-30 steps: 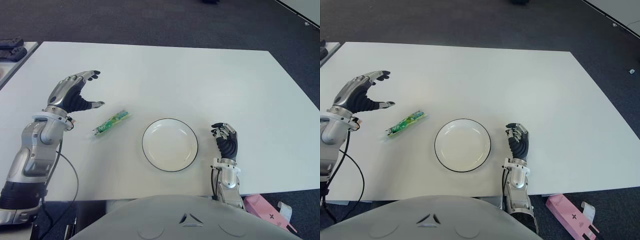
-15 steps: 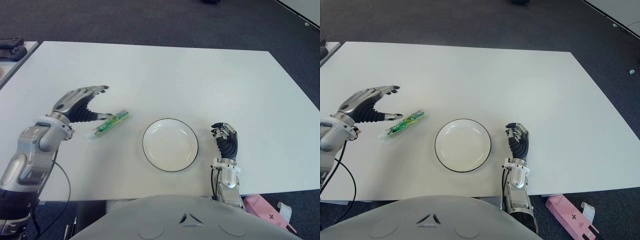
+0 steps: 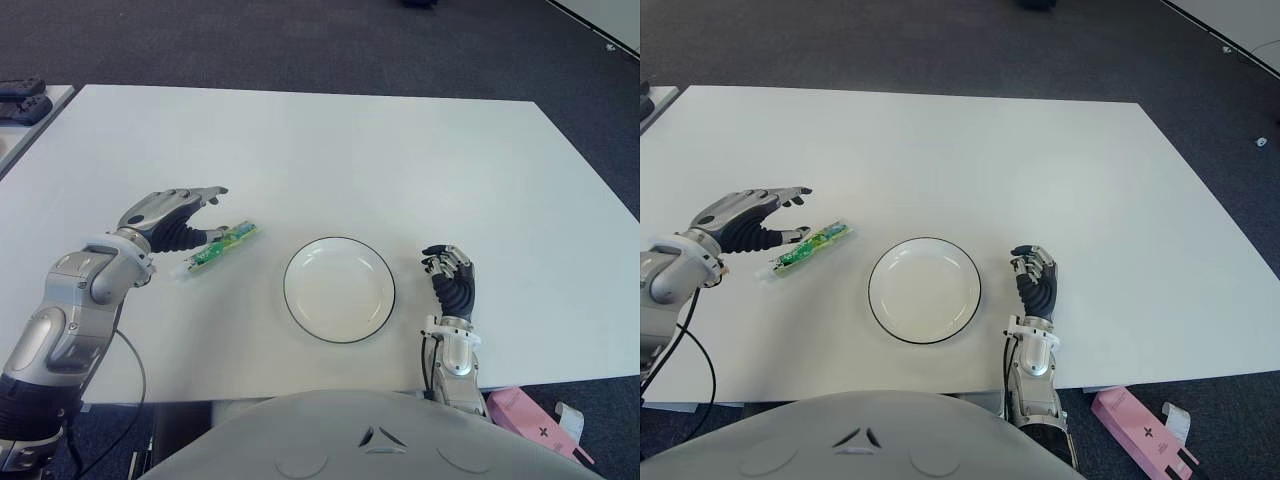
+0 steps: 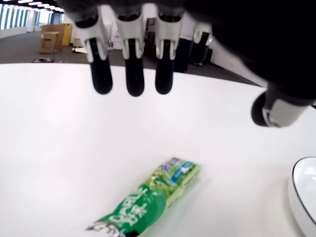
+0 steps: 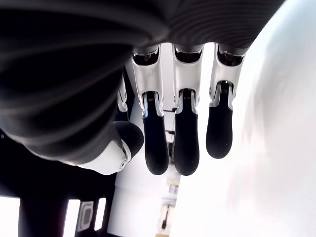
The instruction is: Put the toothpaste on the table into the plate.
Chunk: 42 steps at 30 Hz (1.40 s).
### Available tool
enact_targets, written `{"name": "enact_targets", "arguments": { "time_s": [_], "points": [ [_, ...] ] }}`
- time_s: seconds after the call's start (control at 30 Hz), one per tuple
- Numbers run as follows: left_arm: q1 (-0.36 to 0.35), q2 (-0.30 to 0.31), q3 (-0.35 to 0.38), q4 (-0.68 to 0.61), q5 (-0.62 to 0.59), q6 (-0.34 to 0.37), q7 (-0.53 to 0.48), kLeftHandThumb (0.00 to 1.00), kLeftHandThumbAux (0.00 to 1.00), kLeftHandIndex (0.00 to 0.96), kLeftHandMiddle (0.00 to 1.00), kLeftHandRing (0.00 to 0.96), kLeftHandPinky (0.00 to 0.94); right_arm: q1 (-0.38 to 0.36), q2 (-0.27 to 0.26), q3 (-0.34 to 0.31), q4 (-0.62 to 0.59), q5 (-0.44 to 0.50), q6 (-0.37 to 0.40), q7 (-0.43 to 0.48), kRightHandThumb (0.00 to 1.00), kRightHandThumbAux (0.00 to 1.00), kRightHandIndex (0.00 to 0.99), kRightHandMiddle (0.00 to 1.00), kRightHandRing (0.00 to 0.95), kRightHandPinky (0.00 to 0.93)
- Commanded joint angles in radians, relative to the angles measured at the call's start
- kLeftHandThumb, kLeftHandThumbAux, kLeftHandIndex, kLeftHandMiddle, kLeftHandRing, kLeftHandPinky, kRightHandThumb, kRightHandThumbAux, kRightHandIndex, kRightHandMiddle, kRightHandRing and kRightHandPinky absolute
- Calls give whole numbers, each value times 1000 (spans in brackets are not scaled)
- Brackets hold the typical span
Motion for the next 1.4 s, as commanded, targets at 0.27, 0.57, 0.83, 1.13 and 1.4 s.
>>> {"name": "enact_targets", "arguments": {
  "time_s": [0.27,0.57,0.83,1.13,1.4],
  "points": [
    [-33,-3,-76,45,85,26,-38,503,300,58,131,167,257,-2,6,-2,8,-7,11,-5,712,730,427,494,504,513],
    [-46,-26,-122,130,120,-6,30,535,282,63,139,172,250,2,5,-3,3,-12,13,-11,713,730,427,494,507,520],
    [-50,-40,-163,190,130,-30,65,510,251,80,155,155,200,7,7,-5,-8,-15,23,-16,712,729,427,496,515,526],
    [-60,-52,-200,259,134,-46,85,510,230,109,165,140,177,11,8,-4,-13,-15,15,-17,712,730,427,494,511,520],
    [-76,-62,-236,311,161,-34,95,516,228,116,163,143,185,16,5,-2,-19,-19,13,-15,711,730,428,495,512,527]
  ]
}}
